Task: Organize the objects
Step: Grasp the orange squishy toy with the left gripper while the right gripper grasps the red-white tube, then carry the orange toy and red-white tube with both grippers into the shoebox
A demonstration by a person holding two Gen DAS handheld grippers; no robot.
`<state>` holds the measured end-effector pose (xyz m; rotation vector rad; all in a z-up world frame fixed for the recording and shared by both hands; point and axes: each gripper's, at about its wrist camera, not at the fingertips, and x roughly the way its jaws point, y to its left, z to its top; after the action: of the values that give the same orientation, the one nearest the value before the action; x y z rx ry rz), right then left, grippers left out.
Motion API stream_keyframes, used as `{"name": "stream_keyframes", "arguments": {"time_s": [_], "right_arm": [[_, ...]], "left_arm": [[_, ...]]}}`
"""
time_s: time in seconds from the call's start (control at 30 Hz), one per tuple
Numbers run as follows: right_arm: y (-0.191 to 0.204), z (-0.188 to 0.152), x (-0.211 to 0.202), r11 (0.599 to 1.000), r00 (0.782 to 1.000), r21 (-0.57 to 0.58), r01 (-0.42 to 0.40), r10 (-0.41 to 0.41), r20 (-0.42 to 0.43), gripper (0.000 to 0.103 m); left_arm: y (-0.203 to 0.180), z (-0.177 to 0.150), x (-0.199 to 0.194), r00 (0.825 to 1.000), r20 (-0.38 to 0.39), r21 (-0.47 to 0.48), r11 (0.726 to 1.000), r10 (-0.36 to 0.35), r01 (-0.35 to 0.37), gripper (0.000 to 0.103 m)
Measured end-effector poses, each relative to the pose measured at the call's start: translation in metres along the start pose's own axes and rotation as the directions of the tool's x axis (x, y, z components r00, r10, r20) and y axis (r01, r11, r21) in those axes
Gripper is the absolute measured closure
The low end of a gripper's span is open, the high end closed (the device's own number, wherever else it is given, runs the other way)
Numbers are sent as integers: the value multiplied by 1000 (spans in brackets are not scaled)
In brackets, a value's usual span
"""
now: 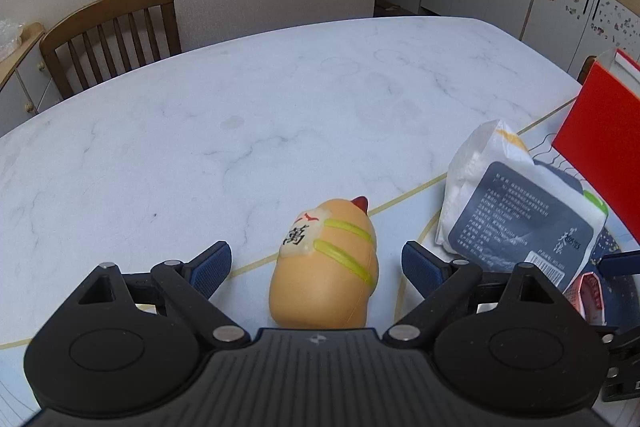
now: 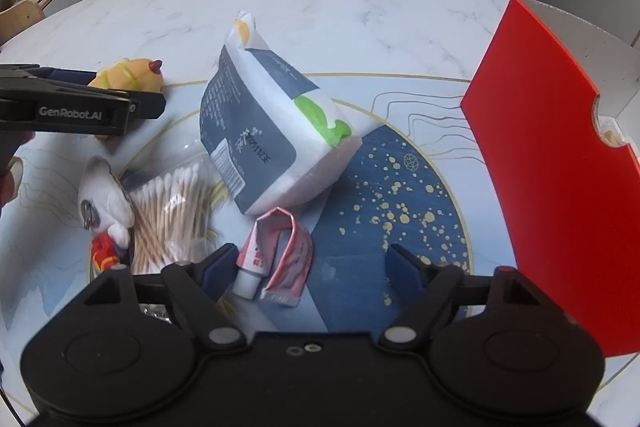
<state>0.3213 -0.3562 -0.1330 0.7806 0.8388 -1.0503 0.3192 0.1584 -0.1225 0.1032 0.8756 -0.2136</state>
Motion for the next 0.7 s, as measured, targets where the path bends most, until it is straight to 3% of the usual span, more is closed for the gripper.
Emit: {"name": "stream_keyframes", "arguments": {"time_s": [0.23, 0.43, 0.5, 0.7], "right_arm": [[-1, -7, -8, 998, 999, -56, -23, 25, 32, 47], [-5, -10, -11, 996, 998, -84, -41, 45, 49, 64], [-7, -10, -12, 996, 998, -81, -44, 49, 51, 69], [-13, -11, -15, 996, 997, -66, -59, 62, 51, 76]], "left_arm": [[1, -7, 3, 1000, -7, -11, 1000, -23, 23, 11], [4, -9, 0, 1000, 3, -23, 1000, -16, 16, 36], [4, -10, -2, 1000, 5, -34, 999, -24, 24, 49], [-3, -12, -9, 1000, 1, -17, 1000, -5, 5, 54]]}}
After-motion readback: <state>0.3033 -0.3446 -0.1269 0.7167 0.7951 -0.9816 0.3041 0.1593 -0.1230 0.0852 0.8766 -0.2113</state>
